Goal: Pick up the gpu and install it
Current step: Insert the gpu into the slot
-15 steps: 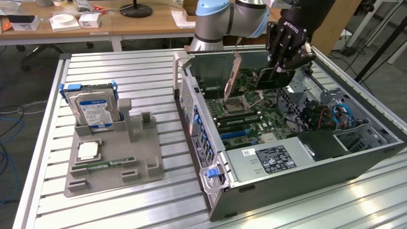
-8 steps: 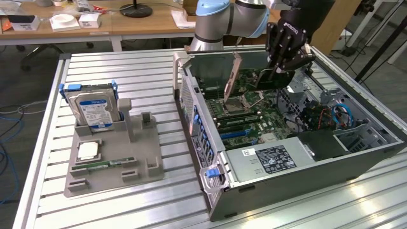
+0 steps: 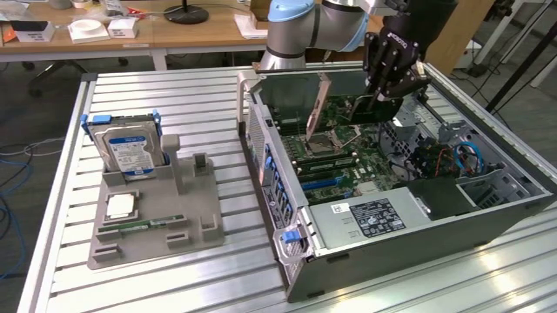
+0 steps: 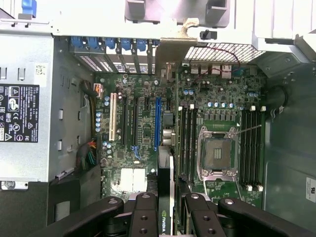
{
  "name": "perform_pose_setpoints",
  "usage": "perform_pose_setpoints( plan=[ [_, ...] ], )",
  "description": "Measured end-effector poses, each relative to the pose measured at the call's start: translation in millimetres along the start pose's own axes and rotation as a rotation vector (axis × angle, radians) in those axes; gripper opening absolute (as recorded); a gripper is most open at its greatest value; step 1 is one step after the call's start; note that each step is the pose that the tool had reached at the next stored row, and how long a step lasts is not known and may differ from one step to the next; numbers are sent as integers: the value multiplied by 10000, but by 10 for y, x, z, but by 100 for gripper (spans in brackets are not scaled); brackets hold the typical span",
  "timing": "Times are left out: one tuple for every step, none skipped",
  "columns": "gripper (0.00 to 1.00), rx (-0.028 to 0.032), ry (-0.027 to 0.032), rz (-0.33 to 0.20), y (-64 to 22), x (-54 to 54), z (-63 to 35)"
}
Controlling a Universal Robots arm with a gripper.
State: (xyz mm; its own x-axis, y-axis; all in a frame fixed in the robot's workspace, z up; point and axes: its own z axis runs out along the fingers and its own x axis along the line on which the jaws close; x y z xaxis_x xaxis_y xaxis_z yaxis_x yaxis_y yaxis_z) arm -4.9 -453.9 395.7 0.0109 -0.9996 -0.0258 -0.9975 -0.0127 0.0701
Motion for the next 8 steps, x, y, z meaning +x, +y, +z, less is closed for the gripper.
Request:
perform_pose_setpoints(
  plan=[
    [26, 0, 0, 0, 0, 0, 2],
    [26, 0, 1, 0, 0, 0, 4],
    [26, 0, 1, 0, 0, 0, 6],
    [26, 0, 0, 0, -1, 0, 8],
    [26, 0, 1, 0, -1, 0, 10],
    [26, 0, 1, 0, -1, 0, 12],
    [26, 0, 0, 0, -1, 0, 14],
    [26, 0, 0, 0, -1, 1, 16]
  ],
)
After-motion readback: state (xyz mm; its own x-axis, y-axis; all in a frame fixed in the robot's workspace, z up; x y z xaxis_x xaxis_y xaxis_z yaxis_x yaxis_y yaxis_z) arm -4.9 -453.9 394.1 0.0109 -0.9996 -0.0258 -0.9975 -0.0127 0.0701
